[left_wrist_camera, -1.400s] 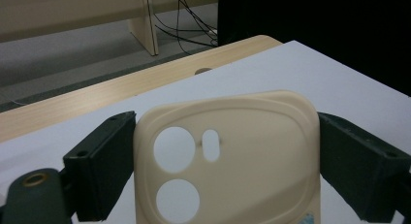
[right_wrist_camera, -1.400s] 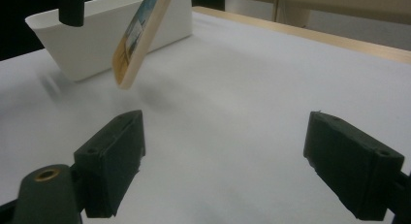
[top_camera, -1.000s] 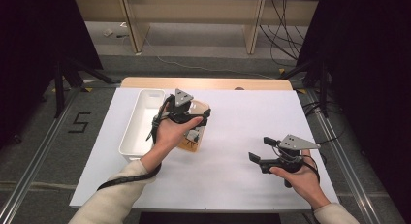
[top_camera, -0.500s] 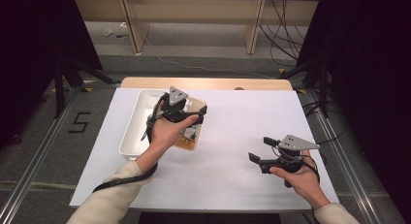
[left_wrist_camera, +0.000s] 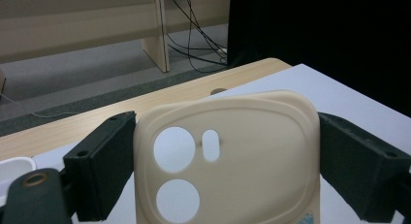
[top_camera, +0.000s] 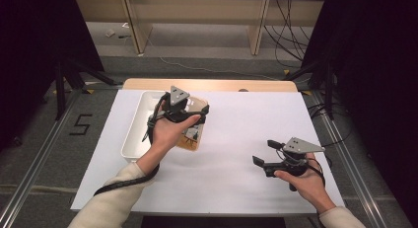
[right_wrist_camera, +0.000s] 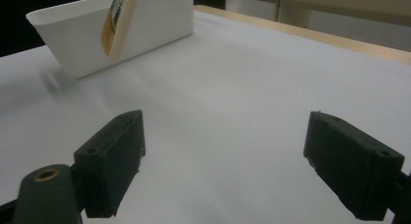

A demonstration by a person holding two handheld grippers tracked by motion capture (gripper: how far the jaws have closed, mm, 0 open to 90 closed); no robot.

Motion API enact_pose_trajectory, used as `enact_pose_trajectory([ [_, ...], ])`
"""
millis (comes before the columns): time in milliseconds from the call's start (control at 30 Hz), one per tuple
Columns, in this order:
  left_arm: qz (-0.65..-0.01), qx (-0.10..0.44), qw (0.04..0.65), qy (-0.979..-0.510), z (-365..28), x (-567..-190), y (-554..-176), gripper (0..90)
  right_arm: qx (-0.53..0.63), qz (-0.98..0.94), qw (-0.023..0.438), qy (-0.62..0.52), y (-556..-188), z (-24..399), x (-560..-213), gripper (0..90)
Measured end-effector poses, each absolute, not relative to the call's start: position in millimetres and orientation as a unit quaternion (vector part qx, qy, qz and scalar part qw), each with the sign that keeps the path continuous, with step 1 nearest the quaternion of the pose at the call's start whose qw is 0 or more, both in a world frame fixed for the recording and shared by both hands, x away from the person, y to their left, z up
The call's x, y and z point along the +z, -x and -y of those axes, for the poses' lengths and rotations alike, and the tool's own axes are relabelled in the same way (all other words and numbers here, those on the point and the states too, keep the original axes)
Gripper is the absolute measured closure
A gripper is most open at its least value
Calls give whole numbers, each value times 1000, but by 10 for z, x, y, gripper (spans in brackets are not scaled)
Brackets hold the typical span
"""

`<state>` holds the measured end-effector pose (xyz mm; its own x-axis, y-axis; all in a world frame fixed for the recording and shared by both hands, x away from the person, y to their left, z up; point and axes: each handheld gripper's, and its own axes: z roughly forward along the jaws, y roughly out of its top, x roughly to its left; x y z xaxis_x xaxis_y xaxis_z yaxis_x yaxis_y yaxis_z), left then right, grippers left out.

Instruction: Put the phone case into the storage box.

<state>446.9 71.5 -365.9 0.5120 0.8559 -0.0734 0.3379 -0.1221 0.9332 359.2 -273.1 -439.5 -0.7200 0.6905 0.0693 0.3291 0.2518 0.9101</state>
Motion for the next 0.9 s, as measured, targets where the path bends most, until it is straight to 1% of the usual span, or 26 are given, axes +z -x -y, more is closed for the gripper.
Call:
enact_pose_trajectory([
  [900,-426,278,520,-686,-833,-3523,-4491,113,513,-772,174,-332,-3593,2737,-4403,158],
])
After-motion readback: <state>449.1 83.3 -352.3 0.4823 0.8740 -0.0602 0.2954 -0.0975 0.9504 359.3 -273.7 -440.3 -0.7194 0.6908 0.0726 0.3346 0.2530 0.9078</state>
